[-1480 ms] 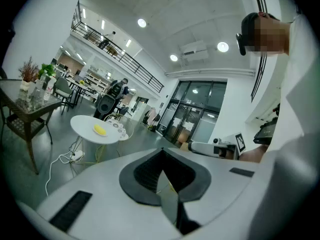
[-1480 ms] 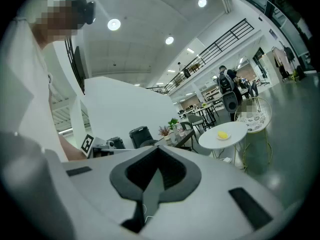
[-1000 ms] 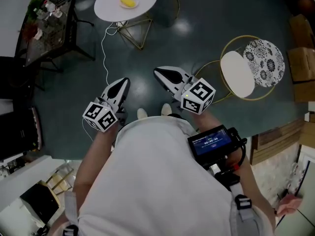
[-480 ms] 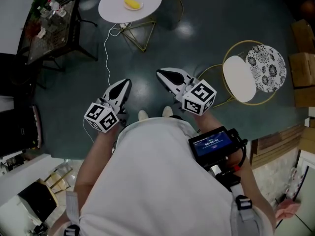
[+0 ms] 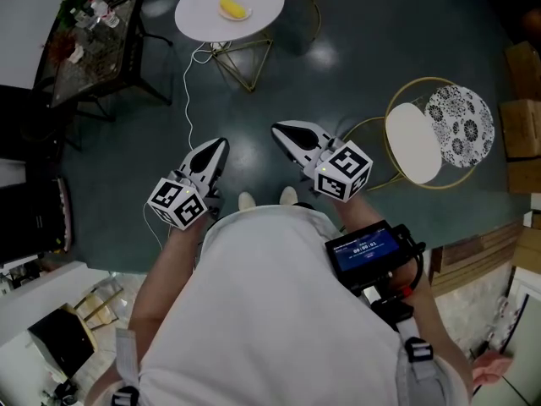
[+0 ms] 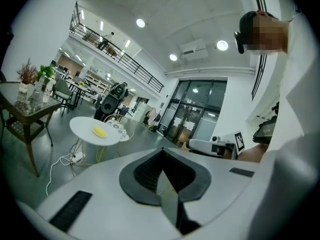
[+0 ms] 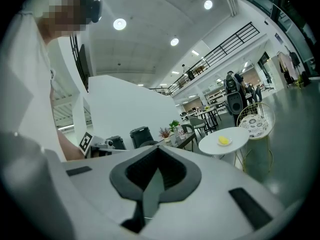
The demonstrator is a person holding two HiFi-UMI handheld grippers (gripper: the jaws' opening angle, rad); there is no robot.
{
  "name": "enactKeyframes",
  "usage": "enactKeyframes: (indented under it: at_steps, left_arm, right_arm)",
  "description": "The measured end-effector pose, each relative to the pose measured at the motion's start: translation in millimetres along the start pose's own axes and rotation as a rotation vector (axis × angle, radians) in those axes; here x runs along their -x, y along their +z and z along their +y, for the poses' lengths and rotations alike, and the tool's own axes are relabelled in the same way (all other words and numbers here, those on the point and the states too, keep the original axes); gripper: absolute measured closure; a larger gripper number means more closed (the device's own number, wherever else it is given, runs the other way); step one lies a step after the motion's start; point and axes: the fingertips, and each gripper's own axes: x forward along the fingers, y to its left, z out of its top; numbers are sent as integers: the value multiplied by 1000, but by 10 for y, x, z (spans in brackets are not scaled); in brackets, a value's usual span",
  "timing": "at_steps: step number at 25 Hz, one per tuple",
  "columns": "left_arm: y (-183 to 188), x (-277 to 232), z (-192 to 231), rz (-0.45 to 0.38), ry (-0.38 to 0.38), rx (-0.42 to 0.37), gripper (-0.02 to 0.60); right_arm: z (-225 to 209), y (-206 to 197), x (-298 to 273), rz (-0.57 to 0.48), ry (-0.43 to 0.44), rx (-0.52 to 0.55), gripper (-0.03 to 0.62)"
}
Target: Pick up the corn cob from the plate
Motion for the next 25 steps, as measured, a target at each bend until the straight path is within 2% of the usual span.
enactKeyframes:
  at_steps: [25]
  left_arm:
    - [-67, -21, -80, 1, 34, 0, 577]
  right_arm:
    - [-27, -129, 60, 20, 35, -17, 591]
